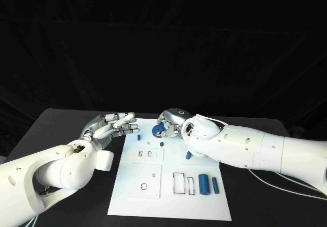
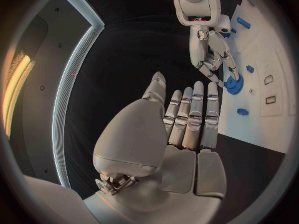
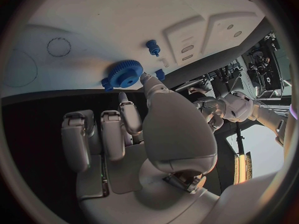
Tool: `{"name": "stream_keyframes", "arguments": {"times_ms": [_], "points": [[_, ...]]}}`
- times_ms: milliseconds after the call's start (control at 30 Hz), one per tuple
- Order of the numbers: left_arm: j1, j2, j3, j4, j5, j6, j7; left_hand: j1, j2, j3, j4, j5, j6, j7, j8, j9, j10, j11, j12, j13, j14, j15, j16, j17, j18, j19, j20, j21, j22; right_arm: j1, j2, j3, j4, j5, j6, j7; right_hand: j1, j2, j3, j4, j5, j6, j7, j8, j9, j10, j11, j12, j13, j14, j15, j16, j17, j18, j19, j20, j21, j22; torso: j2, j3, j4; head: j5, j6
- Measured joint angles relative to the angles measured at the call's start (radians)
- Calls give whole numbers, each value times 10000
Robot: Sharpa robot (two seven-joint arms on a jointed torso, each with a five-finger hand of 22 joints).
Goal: Assemble the parts on the task board
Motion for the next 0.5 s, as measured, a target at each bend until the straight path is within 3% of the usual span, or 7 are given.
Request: {"name": "stream_keyframes", "arguments": {"times_ms": [300, 500], "points": [[0, -22, 0, 3, -1, 0, -5, 0, 0, 0, 0, 0, 0, 0, 0, 0, 0, 0, 0, 0, 0, 0, 0, 0, 0, 0, 0, 0, 0, 0, -135, -3, 80, 242, 178, 29, -338, 182, -68, 317, 306, 394, -149, 145, 53, 130, -130, 290, 180, 0, 0, 0, -1, 0, 0, 0, 0, -1, -2, 0, 0, 10, -13], [0, -41, 0, 6, -1, 0, -7, 39, 39, 0, 0, 0, 0, 0, 0, 0, 0, 0, -51, 0, 0, 0, 0, 0, 0, 0, 0, 0, -10, 4, -174, -3, 62, 441, 326, 37, -665, 192, -220, 603, 341, 451, -135, 143, 47, 181, -111, 296, 180, 0, 0, 39, -2, 0, 0, -1, 0, -2, -2, 4, -4, 30, -24]]}}
